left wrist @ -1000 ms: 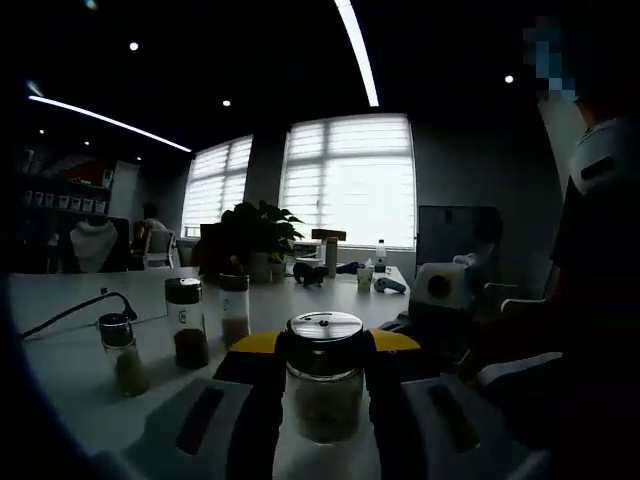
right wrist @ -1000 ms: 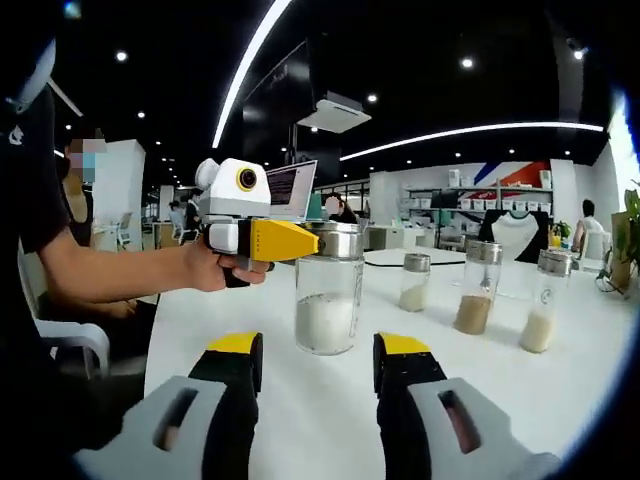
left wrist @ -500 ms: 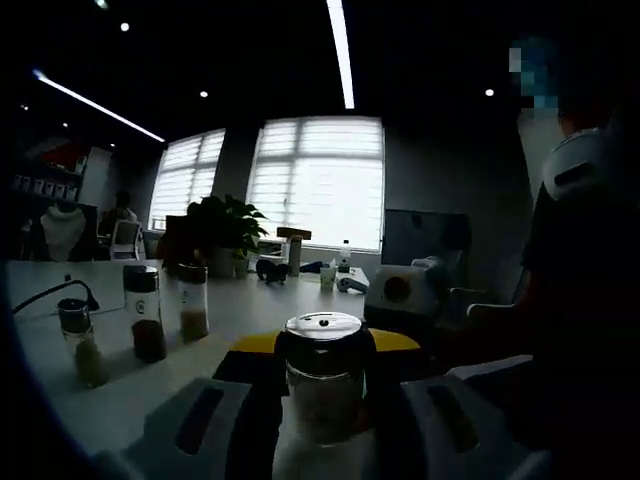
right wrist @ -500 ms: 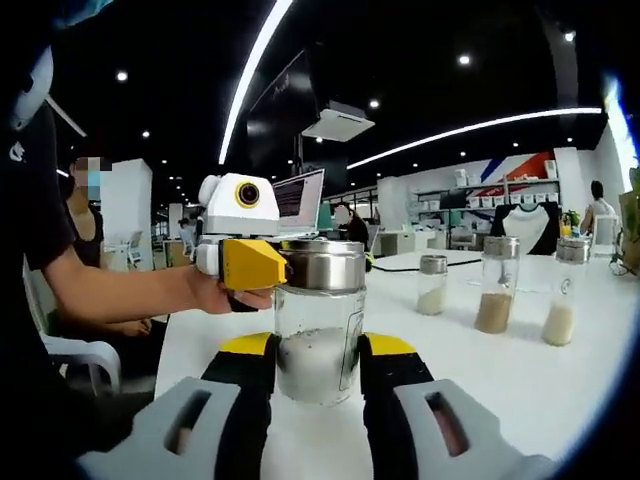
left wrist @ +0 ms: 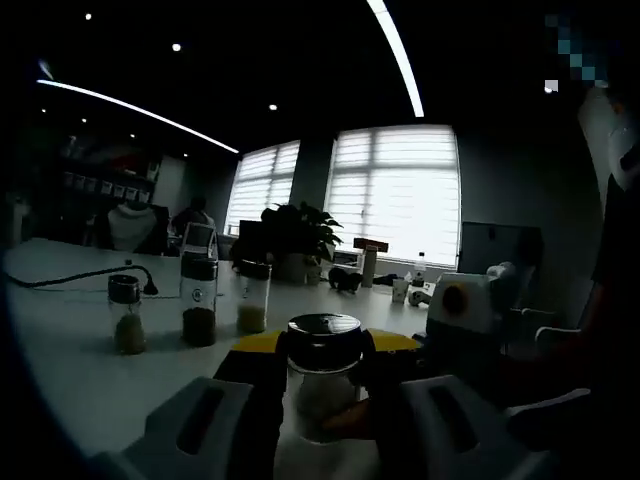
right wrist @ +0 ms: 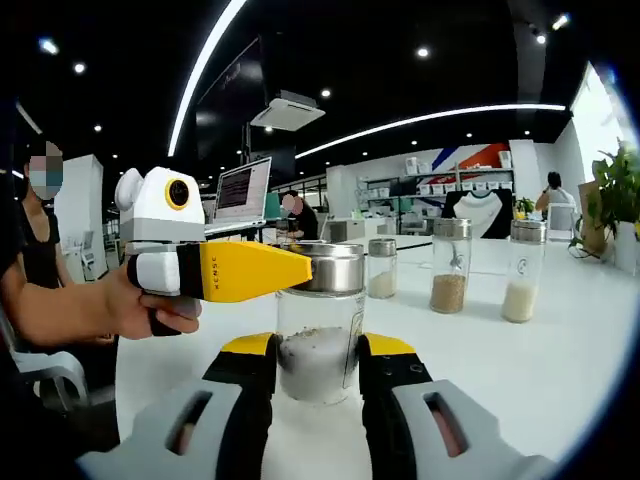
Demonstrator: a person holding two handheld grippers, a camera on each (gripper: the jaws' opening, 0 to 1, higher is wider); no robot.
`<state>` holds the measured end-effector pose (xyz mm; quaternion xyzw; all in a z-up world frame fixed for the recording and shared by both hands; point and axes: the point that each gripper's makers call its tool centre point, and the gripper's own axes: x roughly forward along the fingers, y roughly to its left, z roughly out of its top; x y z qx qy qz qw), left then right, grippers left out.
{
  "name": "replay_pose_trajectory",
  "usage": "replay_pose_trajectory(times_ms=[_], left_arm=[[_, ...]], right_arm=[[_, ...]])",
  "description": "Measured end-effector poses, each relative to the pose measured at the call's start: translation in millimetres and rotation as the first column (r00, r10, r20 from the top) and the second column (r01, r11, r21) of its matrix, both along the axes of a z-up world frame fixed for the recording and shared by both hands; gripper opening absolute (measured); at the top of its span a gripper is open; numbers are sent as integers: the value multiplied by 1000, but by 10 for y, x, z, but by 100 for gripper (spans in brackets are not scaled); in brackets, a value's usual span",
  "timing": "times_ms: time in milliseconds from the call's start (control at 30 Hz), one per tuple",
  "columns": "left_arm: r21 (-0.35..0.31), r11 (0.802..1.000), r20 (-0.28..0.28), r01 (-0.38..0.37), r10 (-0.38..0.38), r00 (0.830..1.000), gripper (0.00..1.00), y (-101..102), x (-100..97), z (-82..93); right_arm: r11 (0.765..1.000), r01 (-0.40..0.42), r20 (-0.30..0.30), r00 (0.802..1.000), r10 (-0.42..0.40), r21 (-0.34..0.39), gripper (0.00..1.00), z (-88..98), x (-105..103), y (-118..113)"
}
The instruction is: Rotate the seasoning bottle until the label or dispensing opening points toward the visible target arrow and the bottle remains upright within the marked orientation range
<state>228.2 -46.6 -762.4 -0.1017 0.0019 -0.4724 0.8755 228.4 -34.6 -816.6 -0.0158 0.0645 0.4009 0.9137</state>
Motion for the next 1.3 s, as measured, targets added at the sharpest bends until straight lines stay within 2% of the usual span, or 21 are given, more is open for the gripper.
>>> replay_pose_trajectory(times_ms=[67, 233, 300, 400, 500, 533, 600, 700, 733, 800, 933, 1033, 1100, 1167, 1200, 1300], left_arm=[[-32, 998, -54, -62, 60, 997, 31, 52, 48, -22], [18, 983, -7, -183, 183, 983, 32, 65, 63, -40], [26, 976, -8, -215, 215, 977, 32, 69, 68, -50], [2, 964, -37, -267, 267, 963, 33, 106, 104, -56], [19, 966, -56, -256, 257, 965, 32, 121, 93, -78], [31, 977, -37, -209, 210, 977, 32, 101, 62, -81], [60, 988, -25, -145, 147, 989, 32, 103, 27, -87], [89, 994, 6, -67, 67, 998, 32, 113, -24, -63], [72, 996, -1, -54, 54, 999, 32, 135, -29, -35], [68, 997, 20, -27, 25, 999, 32, 136, -64, 5], [110, 994, 86, 10, -20, 996, 32, 95, -139, 46], [107, 994, 87, 39, -48, 995, 32, 81, -181, 48], [73, 992, 74, 102, -107, 992, 33, 53, -276, 77], [45, 993, 56, 107, -109, 992, 33, 50, -280, 79], [30, 995, 45, 99, -100, 994, 33, 48, -274, 85], [-21, 1000, 73, 9, -7, 997, 33, 103, -208, 134]], right_arm=[[999, 30, 3, 1000, -30, -19, 31, -8, 9, 2], [994, 88, 36, 996, -85, -68, 31, -25, 25, 43], [992, 102, 38, 994, -99, -72, 31, -31, 23, 54], [990, 124, 42, 992, -121, -70, 31, -28, 8, 66], [992, 93, 70, 994, -87, -83, 31, -56, -2, 68], [995, 59, 88, 995, -52, -83, 31, -52, -27, 62], [996, -22, 92, 995, 30, -84, 31, -60, -84, 74], [990, -112, 99, 988, 121, -89, 31, -51, -149, 91], [986, -134, 116, 983, 146, -101, 31, -28, -169, 91], [984, -147, 126, 979, 160, -106, 31, 2, -167, 90], [977, -206, 72, 975, 210, -53, 31, 6, -159, 152], [973, -226, 61, 972, 228, -46, 31, -13, -156, 176], [966, -256, 48, 965, 258, -43, 31, -40, -178, 210], [966, -253, 37, 966, 255, -46, 30, -46, -197, 232], [971, -229, 48, 971, 233, -74, 30, -54, -186, 228], [981, -192, 29, 981, 193, -21, 30, -20, -150, 228]])
